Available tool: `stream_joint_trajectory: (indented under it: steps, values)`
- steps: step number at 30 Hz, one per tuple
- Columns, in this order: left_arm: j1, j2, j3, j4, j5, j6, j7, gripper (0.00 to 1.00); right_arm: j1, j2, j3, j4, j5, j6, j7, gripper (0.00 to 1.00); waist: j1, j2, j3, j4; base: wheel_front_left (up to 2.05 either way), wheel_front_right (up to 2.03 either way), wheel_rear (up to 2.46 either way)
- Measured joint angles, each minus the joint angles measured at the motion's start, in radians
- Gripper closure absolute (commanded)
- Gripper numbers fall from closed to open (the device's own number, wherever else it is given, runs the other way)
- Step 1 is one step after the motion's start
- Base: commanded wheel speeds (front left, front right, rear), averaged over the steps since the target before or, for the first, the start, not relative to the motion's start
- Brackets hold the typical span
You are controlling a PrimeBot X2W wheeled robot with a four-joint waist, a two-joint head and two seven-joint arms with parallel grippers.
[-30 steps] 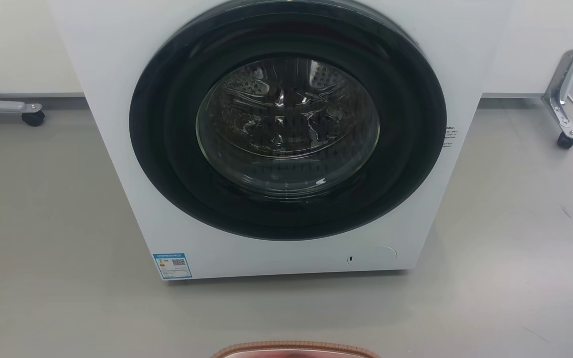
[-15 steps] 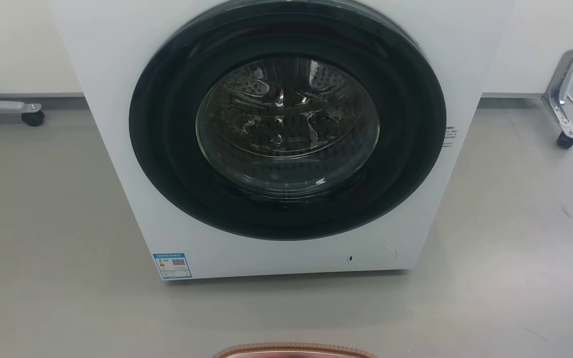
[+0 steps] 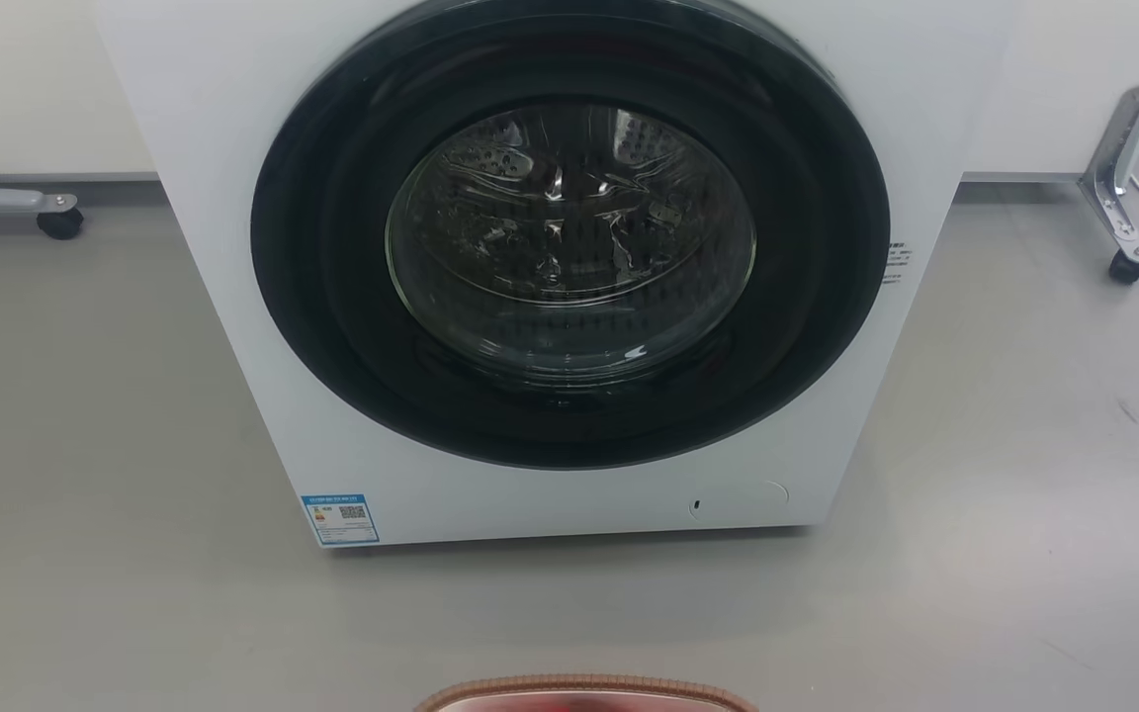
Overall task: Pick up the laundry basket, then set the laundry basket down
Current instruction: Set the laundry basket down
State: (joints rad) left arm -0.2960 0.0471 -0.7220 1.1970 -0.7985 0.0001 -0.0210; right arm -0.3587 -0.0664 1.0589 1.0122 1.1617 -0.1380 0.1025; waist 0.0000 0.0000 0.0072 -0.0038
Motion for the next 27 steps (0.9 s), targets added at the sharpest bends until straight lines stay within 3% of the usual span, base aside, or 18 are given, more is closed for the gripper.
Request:
stream_joint_trajectory:
  steps: [11, 27]
  values:
    - [-0.12, 0.008, 0.037, -0.017, -0.017, 0.009, -0.034, 1.0, -0.139, 0.0, -0.007, 0.008, 0.0, 0.0, -0.046, 1.0, 0.0001, 0.0, 0.09, 0.004, 0.0, 0.0, 0.0]
    - [-0.311, 0.017, 0.067, -0.053, -0.017, 0.026, -0.088, 1.0, -0.395, 0.002, -0.021, 0.065, -0.043, 0.006, -0.105, 1.0, 0.0002, 0.0001, 0.304, 0.012, 0.0, 0.0, 0.0]
